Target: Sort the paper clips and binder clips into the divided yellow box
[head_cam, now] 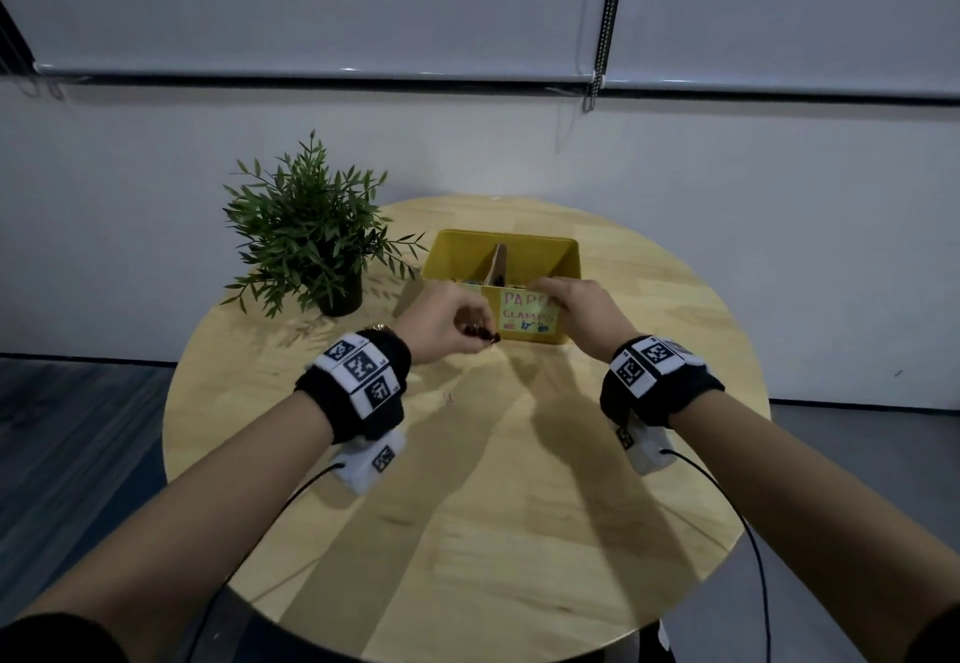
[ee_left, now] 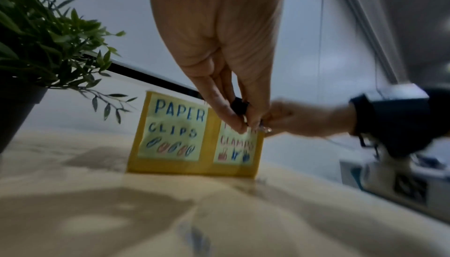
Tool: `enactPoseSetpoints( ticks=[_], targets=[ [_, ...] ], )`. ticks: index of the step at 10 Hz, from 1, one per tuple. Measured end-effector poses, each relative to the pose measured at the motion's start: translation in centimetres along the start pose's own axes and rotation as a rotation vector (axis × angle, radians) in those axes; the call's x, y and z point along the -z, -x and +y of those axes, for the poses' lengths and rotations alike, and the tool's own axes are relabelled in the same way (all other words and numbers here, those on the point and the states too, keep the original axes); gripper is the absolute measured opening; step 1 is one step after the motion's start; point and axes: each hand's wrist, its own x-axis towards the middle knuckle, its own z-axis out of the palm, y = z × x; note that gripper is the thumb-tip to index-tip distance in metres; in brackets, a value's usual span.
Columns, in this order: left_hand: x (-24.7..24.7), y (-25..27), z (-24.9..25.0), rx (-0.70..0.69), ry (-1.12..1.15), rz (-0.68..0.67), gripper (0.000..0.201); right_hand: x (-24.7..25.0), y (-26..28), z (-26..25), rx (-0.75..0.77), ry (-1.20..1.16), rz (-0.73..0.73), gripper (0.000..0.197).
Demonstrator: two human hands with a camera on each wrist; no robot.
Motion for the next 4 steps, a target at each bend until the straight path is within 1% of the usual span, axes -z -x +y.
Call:
enactPoseSetpoints(
  ticks=[1,2,3,4],
  targets=[
    [0.3,-2.5,1.3,0.021,0.076,0.293,0.013,0.0,-0.8,0.5,0.015,-0.026,-0.002,0.05],
    [-0.3,-5.3,2.4,0.079,0.091,0.502,0.015,0.0,-0.8,0.9,0.057,-0.063,0.066,0.043],
    [-2.6,-8.1,1.7,0.165,0.029,0.376,0.038,0.0,-0.5,1.7,0.043,-0.135,0.235,0.036],
    [-3.2,-7.9,1.0,0.211,0.001,0.261,0.04,0.5,0.5,2.9,-0.055,-0.146,0.353,0.034]
  ],
)
